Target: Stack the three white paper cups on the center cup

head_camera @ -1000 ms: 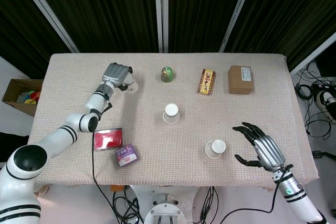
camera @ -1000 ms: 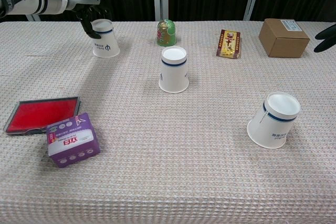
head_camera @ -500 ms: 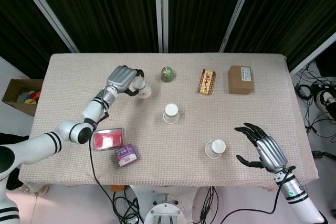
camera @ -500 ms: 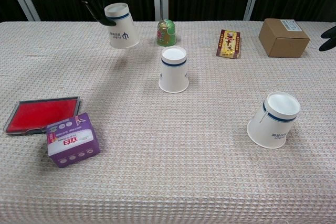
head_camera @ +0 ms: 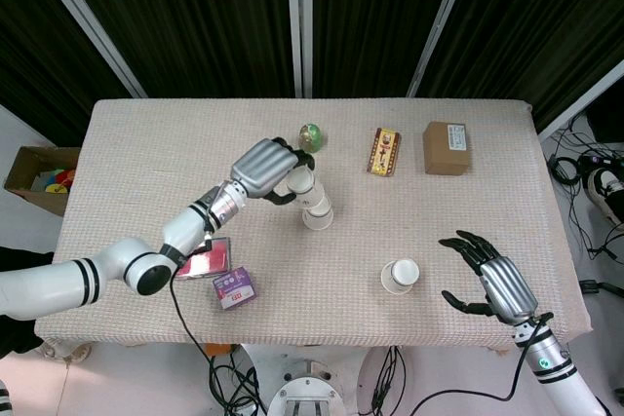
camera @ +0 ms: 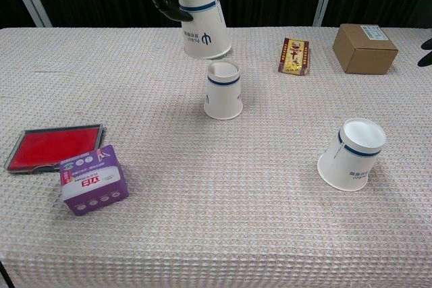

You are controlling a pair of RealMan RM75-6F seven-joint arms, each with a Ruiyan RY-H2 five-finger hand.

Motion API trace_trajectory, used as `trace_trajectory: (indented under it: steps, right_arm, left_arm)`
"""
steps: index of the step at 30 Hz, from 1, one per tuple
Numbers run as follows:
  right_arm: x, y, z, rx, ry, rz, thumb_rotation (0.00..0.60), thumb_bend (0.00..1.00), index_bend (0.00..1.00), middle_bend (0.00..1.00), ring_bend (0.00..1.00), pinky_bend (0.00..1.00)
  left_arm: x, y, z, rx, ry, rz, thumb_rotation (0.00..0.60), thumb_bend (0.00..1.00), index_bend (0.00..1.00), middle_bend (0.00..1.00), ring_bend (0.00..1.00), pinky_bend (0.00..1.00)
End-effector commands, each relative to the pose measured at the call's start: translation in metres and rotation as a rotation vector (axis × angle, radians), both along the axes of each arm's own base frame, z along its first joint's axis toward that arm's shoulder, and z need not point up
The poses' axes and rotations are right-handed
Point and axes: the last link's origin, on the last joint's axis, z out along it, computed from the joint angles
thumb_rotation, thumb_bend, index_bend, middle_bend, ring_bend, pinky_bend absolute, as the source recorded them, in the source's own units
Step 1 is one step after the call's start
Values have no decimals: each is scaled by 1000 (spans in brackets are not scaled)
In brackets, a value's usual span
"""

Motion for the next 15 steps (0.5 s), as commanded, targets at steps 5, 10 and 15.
trace_trajectory:
  steps: [5,10,15]
  right_arm:
    - [-3,1,1,-4,-4,-6,600,188,190,238,86,184]
    - [-5,1,1,-5,-8,-8,600,187,190,238,86,184]
    - [-7,2,2,-6,-10,-13,600,188,190,238,86,184]
  left_arm:
    - [12,-4,-18,-45,21,-10,600,349,471,440,419,288]
    - [15,-2,-24,-30,54,-25,600,348,470,437,419,288]
    - [15,-1,-26,-21,64,-17,600,348,468,434,418,288]
